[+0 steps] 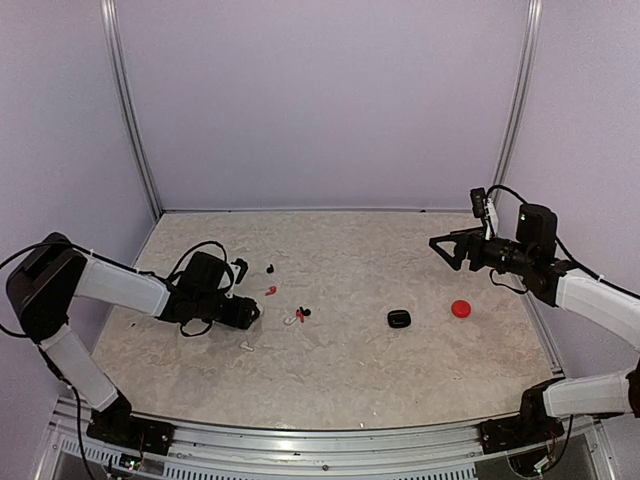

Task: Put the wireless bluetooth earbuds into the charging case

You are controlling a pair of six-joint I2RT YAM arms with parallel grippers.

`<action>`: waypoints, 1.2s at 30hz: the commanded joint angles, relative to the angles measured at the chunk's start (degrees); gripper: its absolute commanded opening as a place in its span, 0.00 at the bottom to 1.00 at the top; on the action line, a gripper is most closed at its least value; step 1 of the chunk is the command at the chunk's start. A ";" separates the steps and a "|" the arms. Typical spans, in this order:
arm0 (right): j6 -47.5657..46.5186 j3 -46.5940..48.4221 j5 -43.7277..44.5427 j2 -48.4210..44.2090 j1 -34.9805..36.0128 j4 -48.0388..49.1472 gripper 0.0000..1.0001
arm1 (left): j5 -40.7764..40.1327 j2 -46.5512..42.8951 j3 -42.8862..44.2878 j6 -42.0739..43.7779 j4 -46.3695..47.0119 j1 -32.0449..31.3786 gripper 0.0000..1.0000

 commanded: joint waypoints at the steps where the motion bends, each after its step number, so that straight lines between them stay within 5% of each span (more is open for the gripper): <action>1: 0.31 0.41 -1.39 0.38 0.85 1.43 0.99 | 3.39 2.64 1.93 1.53 1.25 0.02 0.74; 16: 0.07 0.98 -2.83 1.42 0.70 0.55 0.99 | 5.11 9.00 5.70 4.30 -0.24 -2.10 0.58; 23: -0.34 0.94 -3.17 1.36 0.71 -0.09 1.00 | 4.29 7.14 5.00 5.30 0.11 -3.77 0.47; 36: -0.72 1.74 -3.06 0.10 0.71 -3.52 1.00 | 3.00 0.19 13.43 14.42 -6.65 -14.01 0.43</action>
